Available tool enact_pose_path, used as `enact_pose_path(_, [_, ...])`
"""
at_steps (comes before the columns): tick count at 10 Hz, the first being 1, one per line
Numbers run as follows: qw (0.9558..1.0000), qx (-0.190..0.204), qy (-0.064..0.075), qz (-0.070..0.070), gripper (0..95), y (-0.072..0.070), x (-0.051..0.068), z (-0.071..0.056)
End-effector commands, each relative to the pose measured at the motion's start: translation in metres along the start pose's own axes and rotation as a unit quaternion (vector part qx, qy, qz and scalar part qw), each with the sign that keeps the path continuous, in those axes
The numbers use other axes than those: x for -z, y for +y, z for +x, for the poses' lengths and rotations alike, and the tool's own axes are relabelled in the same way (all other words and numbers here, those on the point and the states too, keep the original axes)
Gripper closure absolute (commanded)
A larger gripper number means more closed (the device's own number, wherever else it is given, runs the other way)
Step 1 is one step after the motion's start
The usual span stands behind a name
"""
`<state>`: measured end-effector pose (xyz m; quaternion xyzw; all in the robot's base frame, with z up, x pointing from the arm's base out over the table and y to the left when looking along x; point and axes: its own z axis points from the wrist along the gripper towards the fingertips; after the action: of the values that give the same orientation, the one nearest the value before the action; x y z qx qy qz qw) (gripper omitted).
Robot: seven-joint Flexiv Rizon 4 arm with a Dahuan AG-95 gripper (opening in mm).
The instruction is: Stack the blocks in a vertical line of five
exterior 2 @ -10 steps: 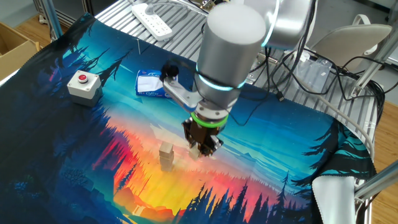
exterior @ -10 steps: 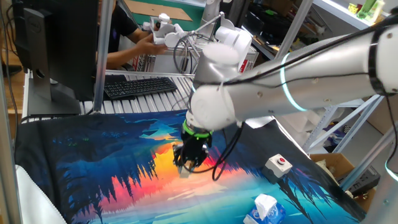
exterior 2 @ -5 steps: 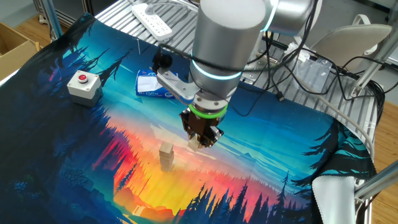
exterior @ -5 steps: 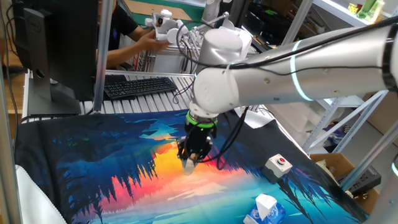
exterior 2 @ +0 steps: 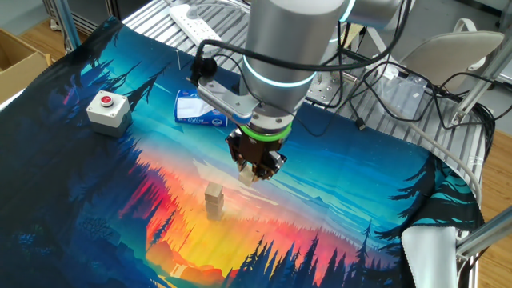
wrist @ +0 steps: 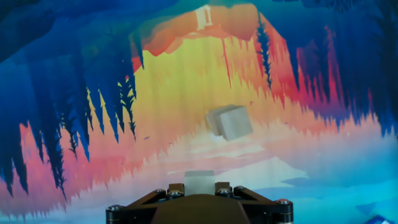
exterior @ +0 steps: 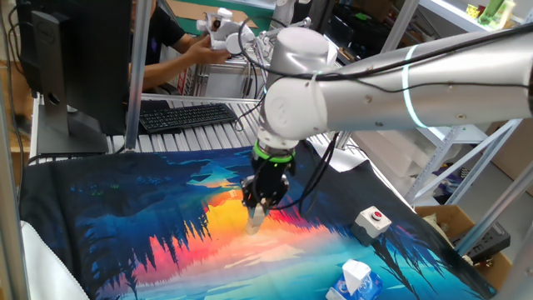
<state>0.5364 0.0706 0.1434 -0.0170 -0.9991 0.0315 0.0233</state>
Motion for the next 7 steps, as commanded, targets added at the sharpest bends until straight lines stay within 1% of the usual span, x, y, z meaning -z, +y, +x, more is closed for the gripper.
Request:
enact_pose_path(1, [0.9996, 0.028, 0.000, 0.003, 95.0, -0.007, 0.011, -0.004])
enact_pose_path(4, [0.9978, 0.065, 0.001, 0.015, 95.0, -0.014, 0.023, -0.014])
enact_pose_path(6, [0.9965, 0.081, 0.002, 0.022, 95.0, -0.017, 0.028, -0.020])
enact_pose_path(7, [0.9958, 0.088, 0.003, 0.024, 95.0, -0.021, 0.028, -0.025])
